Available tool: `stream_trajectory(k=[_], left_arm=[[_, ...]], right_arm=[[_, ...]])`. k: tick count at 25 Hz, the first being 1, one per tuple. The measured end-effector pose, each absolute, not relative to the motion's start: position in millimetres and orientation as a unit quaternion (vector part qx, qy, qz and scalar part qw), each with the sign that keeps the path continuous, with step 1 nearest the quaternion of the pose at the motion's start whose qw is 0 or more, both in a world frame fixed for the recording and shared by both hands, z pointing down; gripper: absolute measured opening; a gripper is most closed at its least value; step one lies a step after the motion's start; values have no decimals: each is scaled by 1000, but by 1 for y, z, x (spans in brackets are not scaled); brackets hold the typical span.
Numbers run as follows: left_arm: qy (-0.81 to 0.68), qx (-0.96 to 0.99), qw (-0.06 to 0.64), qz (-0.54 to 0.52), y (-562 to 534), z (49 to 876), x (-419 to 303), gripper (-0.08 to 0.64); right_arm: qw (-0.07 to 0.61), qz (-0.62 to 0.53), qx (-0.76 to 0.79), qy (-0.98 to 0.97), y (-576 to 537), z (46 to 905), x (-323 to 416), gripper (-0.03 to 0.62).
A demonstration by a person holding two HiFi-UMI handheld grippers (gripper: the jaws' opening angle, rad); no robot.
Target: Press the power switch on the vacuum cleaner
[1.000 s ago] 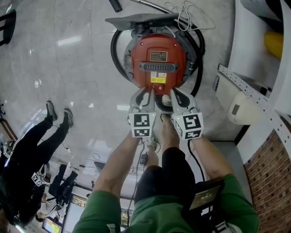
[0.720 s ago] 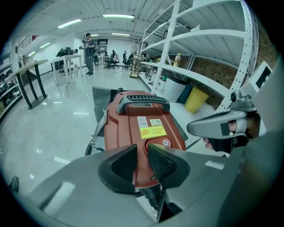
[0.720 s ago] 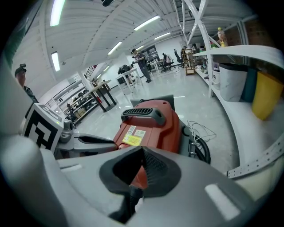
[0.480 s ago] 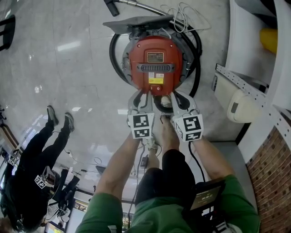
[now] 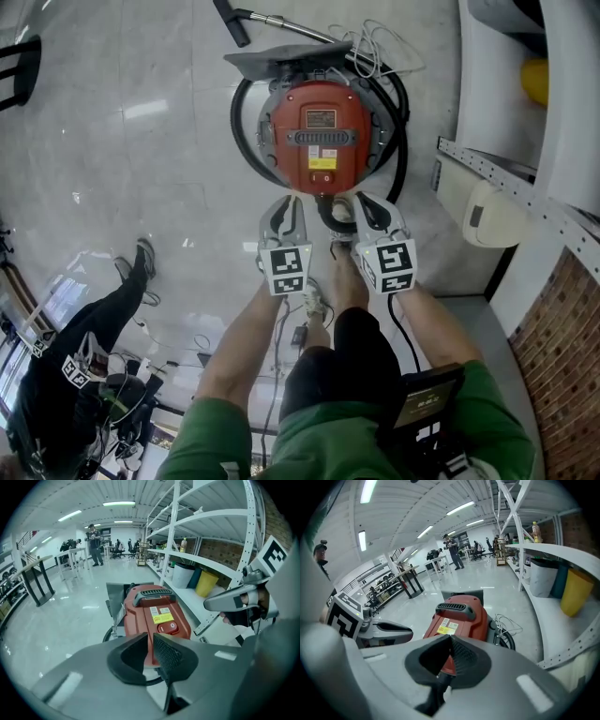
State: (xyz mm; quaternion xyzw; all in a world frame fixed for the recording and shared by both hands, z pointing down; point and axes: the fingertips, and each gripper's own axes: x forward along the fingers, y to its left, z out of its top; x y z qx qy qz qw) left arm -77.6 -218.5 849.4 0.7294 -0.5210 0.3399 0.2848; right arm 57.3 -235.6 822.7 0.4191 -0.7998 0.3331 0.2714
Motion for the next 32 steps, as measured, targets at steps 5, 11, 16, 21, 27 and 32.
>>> stream_trajectory(k=[5,11,16,21,27,32], left_arm=[[-528,741,258,325,-218,812,-82,31],[-533,750,229,317,-200,761,-89,10],[-537,760,209,300,-176,696,-99,8],[-544,775,178,268,-158,627,-103,8],[-552,792,148,215,-135,551,-111,8],[-570,793,143,160,-111,500,-122,8]], right_arm=[[267,313,429,-805,-225,788,54,3],[256,297,446,-804,-202,739,57,3],[245,283,463,-803,-184,683,59,3],[220,253,475,-814,-173,619,57,3],[194,213,490,-823,-147,548,53,3],[166,177,510,-825,-125,490,60,3]])
